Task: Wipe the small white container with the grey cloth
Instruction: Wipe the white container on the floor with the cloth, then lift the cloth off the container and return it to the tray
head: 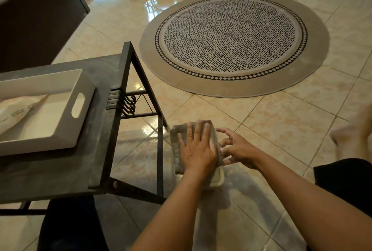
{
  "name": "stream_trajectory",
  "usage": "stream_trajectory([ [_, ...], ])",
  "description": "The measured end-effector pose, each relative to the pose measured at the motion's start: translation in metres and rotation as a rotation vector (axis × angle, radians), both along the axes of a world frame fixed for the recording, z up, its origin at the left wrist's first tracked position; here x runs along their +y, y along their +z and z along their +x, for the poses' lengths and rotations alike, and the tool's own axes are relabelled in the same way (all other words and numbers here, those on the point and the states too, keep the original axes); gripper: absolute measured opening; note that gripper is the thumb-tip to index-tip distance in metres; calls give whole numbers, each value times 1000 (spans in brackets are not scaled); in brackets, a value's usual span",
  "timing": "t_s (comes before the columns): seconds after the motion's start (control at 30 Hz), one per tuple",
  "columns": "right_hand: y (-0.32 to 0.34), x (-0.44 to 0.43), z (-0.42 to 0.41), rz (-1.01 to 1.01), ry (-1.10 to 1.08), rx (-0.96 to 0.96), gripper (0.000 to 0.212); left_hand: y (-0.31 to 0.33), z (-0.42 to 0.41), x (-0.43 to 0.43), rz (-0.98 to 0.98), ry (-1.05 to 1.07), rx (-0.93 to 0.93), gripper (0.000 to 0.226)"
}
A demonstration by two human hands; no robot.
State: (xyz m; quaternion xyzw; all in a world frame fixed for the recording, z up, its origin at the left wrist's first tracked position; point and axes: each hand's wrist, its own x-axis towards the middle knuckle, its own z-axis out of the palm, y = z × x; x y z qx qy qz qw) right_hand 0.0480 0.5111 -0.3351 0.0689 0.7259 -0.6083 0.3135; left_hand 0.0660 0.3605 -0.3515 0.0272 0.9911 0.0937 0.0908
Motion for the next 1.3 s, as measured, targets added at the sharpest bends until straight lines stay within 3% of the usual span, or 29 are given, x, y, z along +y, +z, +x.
stream_trajectory([
  [0.1, -3, -2, -1, 27, -14, 10, 74, -1, -6, -10, 21, 130, -13, 69],
  [0.27, 3, 0, 0, -2, -2, 5, 68, -4, 4, 1, -5, -172, 18, 64],
  [0.4, 0, -2, 3, 35, -6, 16, 71, -1, -7, -1, 32, -5, -16, 65],
  [0.53, 0, 0, 5, 3, -29, 9, 72, 2, 2, 5, -13, -220, 6, 63],
  [0.7, -6, -6, 8, -1, -64, 19, 73, -2, 1, -25, 100, 2, 23, 64],
  [0.9, -6, -7, 9, -17, -84, 22, 73, -11, 49, -27, 125, 71, 11, 67],
  [1.1, -4, -6, 10, -32, -80, -1, 74, -10, 92, 4, 83, -81, 22, 66],
  [1.3, -5, -4, 10, -42, -71, -3, 70, 7, 40, 17, 54, -139, -46, 67],
])
